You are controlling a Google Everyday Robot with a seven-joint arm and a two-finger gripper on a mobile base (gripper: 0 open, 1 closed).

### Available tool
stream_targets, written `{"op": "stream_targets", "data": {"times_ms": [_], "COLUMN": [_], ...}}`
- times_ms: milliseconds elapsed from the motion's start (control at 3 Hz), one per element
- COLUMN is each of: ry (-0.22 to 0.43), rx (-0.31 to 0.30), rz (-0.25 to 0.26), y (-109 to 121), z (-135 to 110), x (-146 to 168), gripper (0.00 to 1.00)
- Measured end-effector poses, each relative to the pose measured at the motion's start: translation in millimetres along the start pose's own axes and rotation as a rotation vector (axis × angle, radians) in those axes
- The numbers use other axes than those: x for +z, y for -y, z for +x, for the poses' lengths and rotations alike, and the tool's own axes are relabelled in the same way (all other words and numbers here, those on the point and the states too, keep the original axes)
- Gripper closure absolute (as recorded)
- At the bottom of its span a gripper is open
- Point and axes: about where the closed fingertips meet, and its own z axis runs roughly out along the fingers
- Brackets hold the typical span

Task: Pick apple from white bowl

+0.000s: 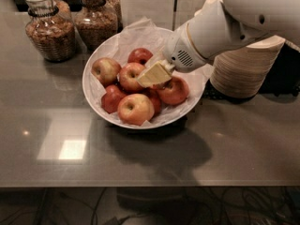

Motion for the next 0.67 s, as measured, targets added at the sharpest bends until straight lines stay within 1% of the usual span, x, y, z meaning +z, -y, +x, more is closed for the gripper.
{"op": "stream_targets", "data": {"times_ms": [333, 667], "ry": [0.000, 0.000], "rx": [0.000, 0.000], "rz": [0.000, 0.000], "y": [0.0, 0.0], "z": [0.0, 0.0], "x": [0.0, 0.0], "gripper": [0.89, 0.85]}}
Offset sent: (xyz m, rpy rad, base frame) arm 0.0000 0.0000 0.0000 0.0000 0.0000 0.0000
